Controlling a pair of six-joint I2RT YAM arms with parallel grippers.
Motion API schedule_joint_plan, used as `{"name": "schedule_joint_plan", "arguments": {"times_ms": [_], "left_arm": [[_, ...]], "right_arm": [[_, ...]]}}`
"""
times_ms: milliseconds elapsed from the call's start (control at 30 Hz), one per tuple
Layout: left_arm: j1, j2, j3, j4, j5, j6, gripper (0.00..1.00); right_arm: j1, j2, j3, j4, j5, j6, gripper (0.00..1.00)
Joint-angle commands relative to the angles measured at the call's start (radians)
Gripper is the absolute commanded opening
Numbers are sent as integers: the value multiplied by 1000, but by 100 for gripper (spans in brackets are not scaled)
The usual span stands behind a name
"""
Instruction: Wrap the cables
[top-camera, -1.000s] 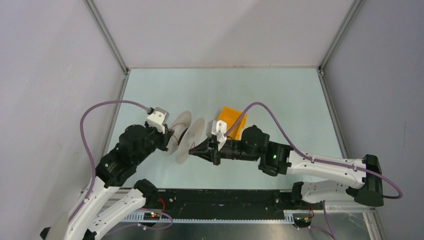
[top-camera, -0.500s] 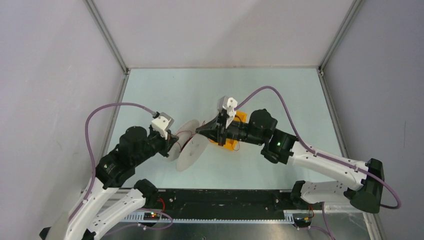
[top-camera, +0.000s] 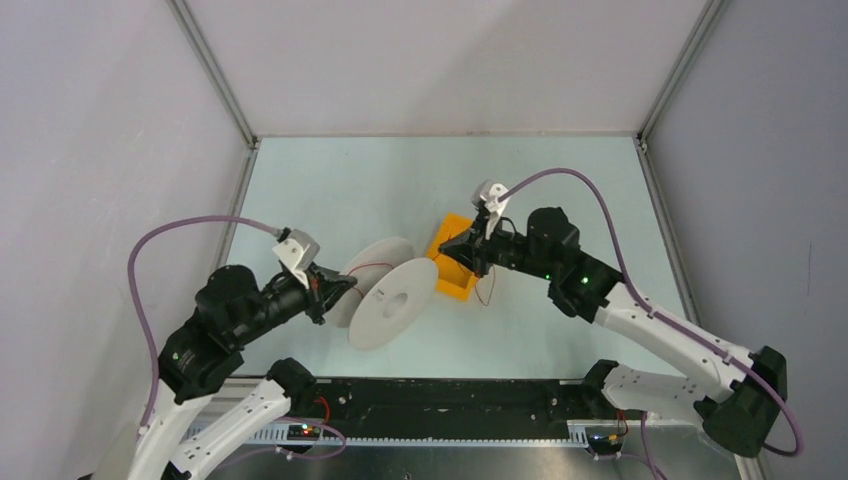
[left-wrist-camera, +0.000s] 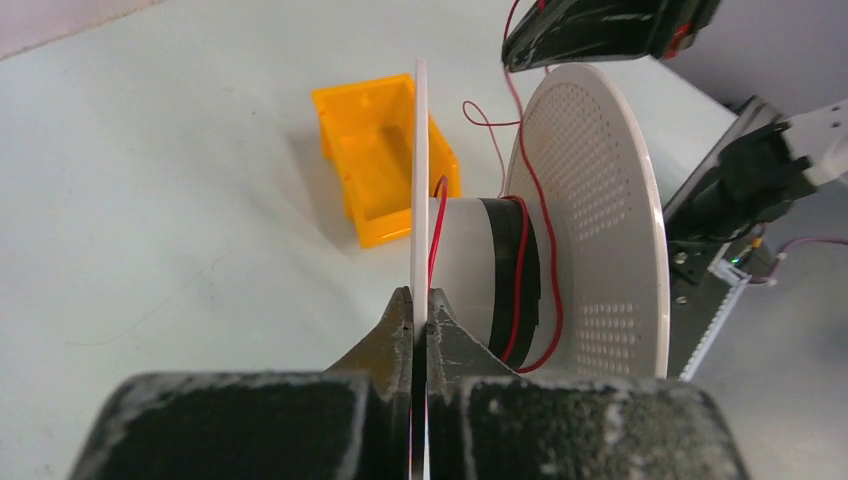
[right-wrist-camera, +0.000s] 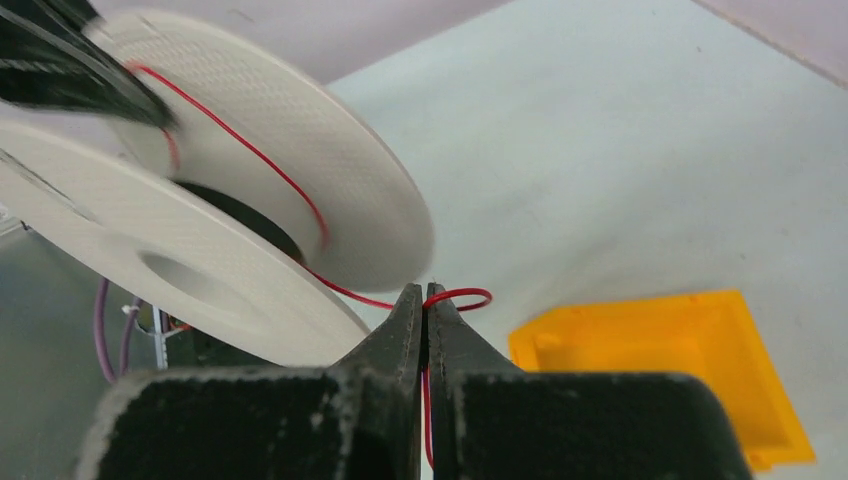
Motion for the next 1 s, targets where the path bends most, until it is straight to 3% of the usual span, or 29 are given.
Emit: {"name": "schedule_joint_plan", "arguments": {"times_ms": [0,200,533,967], "left_arm": [[-5,-4,95,71,92,-78,0],[-4,27,131,76,76,-134,0],[-3,44,158,194,138,-327,0],[-3,-7,100,400,106,-527,0]], "right_arm": [[-66,-82,-85,14,-93,15,0],[-138,-174,-197,125,-309,48,0],[-181,-194,-261,185,-337,76,0],[-144,-141,-383,471,-367,155,29]]}}
